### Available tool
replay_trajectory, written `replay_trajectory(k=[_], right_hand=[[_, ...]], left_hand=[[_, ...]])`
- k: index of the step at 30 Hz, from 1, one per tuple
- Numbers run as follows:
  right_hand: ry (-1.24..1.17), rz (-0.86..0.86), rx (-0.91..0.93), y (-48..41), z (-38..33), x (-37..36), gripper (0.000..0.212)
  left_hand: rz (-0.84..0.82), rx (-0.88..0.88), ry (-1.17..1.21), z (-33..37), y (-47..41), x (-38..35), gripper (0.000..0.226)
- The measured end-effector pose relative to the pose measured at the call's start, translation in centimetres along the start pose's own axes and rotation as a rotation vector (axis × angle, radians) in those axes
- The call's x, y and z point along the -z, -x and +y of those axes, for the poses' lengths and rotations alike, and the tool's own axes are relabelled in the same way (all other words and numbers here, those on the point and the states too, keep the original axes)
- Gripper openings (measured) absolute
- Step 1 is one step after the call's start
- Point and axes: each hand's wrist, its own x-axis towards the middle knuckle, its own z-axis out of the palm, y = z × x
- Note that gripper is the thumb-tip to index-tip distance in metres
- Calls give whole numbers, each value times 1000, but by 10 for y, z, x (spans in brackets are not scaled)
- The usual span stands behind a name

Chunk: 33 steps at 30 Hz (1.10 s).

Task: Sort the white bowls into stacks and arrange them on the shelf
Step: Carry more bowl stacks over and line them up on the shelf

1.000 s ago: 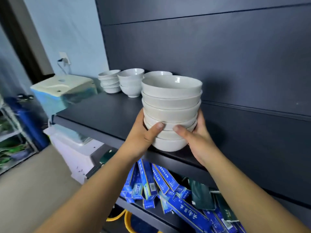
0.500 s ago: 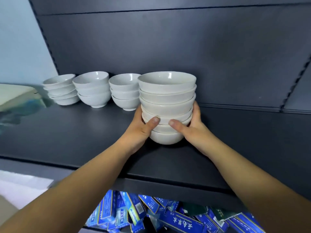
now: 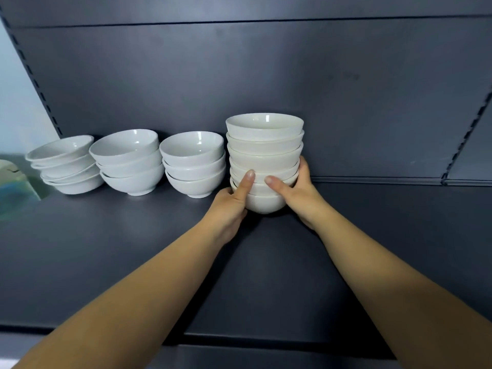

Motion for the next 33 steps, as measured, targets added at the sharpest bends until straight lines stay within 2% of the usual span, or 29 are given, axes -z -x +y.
replay_trajectory(k=[4, 8, 12, 18, 24, 28, 29, 31, 33], right_hand=[[8, 24, -5, -22, 7, -4, 80], [5, 76, -18, -38, 14, -5, 81], [-25, 54, 5, -47, 21, -5, 80], [-30, 60, 60, -50, 27, -8, 90], [-10, 105, 112, -54, 34, -11, 92], [86, 160, 93, -48, 32, -13, 105], [117, 173, 78, -44, 29, -14, 103], [185, 218, 49, -35, 25, -15, 82], [277, 246, 27, -19, 19, -14, 60]], left_hand=[[39, 66, 41, 1, -19, 0, 55], [69, 38, 57, -1, -32, -1, 55], [79, 31, 47, -1, -41, 0, 55], [86, 55, 80, -2, -42, 2, 50], [98, 28, 7, -7, -43, 0, 20], [107, 48, 152, -1, -31, 3, 21], [121, 41, 181, 1, -27, 3, 25], [160, 19, 151, 4, -16, -1, 21], [189, 25, -23, 3, 1, -4, 18]])
